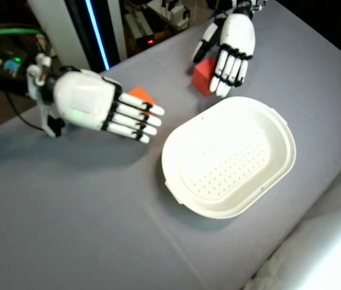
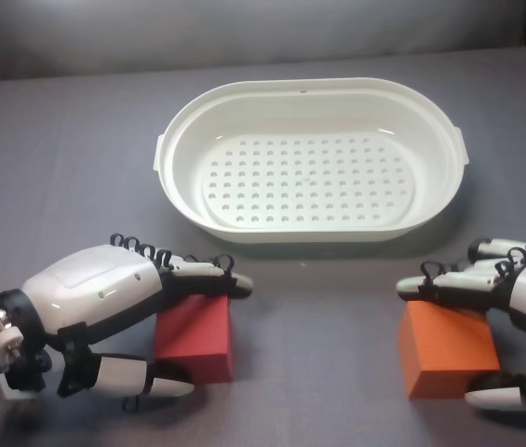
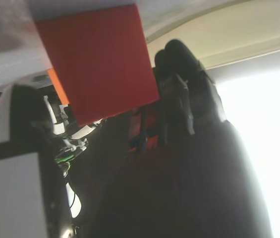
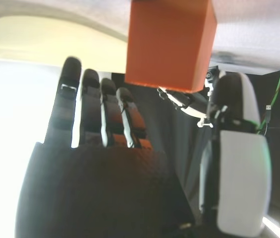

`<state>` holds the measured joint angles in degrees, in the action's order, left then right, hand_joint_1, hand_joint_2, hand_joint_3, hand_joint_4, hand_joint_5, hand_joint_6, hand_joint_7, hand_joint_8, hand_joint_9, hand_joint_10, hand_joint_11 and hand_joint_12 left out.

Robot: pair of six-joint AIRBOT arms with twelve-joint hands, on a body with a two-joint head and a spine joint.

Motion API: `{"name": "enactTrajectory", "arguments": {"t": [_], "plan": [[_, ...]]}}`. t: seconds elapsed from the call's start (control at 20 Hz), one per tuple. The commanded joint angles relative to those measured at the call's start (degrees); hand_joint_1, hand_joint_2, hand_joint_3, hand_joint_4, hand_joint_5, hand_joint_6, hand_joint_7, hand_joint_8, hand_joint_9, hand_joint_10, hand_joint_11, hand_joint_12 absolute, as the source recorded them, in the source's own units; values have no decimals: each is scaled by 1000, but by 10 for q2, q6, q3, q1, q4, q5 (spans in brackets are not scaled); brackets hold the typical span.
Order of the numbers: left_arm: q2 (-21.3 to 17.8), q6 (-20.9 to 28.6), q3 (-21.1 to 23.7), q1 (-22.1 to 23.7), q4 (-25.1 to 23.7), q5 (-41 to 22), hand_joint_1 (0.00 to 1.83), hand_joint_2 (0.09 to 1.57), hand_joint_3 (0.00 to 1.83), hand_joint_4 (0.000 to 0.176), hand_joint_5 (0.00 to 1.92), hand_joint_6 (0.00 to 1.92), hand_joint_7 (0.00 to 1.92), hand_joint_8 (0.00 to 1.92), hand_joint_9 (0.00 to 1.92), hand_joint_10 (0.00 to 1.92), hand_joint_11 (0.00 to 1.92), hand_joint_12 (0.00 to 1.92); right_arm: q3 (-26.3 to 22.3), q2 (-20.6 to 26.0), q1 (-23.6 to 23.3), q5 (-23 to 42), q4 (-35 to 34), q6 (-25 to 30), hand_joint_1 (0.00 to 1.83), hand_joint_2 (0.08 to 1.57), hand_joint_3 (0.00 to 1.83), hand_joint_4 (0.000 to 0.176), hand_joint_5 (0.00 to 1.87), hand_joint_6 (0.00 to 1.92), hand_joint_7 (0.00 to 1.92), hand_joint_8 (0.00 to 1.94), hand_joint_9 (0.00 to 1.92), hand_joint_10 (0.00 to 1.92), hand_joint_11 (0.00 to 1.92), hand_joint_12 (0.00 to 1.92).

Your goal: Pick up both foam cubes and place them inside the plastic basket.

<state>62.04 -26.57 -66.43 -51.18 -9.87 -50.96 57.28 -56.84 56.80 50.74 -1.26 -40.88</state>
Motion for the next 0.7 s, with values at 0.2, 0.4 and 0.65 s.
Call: {"name": "enactTrajectory", "arguments": {"t": [0.2,0.4,0.65], "plan": [[-18,-10,13,4,10,-112,1336,1260,0,0,621,1260,712,1475,741,1650,697,1744,-12,28,-10,116,9,0,1344,1227,0,0,641,1270,787,1320,804,1542,610,1678],[-33,-39,18,41,17,-165,1337,1253,0,0,635,1195,715,1487,785,1647,772,1728,-10,47,-55,144,11,-19,1332,1230,0,0,622,1301,786,1324,811,1519,632,1640],[3,-65,-48,125,64,-101,1347,1222,1,0,623,1308,779,1322,810,1463,756,1460,49,14,-162,81,11,-39,1337,1243,0,0,553,1446,734,1350,825,1426,760,1475]]}}
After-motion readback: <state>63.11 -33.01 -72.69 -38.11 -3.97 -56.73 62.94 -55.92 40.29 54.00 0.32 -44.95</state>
